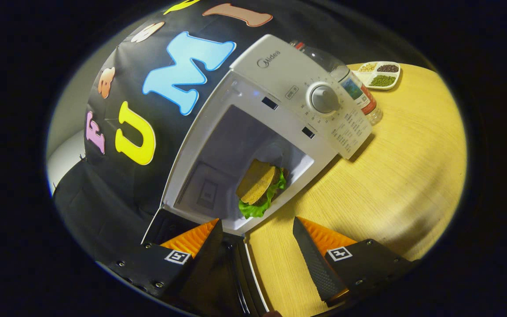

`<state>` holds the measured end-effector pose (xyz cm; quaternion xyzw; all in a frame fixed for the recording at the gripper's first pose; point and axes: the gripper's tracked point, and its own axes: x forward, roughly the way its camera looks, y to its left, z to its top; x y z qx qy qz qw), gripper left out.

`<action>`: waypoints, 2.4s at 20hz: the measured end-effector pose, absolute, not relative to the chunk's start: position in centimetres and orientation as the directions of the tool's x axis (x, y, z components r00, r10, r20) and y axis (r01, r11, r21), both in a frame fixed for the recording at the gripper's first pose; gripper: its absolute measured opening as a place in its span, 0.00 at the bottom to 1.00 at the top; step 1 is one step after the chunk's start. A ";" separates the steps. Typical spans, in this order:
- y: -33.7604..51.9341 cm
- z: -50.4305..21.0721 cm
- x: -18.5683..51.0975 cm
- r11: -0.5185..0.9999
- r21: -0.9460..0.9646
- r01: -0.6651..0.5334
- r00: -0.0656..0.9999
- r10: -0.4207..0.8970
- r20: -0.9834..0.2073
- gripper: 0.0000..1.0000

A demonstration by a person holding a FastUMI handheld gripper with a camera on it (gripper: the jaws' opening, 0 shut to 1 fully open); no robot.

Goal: Open the microwave, put the food inside, and close the microwave door.

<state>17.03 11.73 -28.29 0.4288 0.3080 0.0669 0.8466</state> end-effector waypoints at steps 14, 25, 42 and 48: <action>12.5 -17.2 2.5 0.799 0.576 -0.171 0.838 0.425 -0.341 0.97; 24.0 -10.5 -3.4 0.746 0.388 -0.541 0.750 0.637 -0.180 0.97; 32.8 -18.6 -5.5 0.668 0.258 -0.698 0.575 0.737 -0.354 0.54; 30.0 -20.6 -4.0 0.731 0.233 -0.642 0.617 0.672 -0.409 0.01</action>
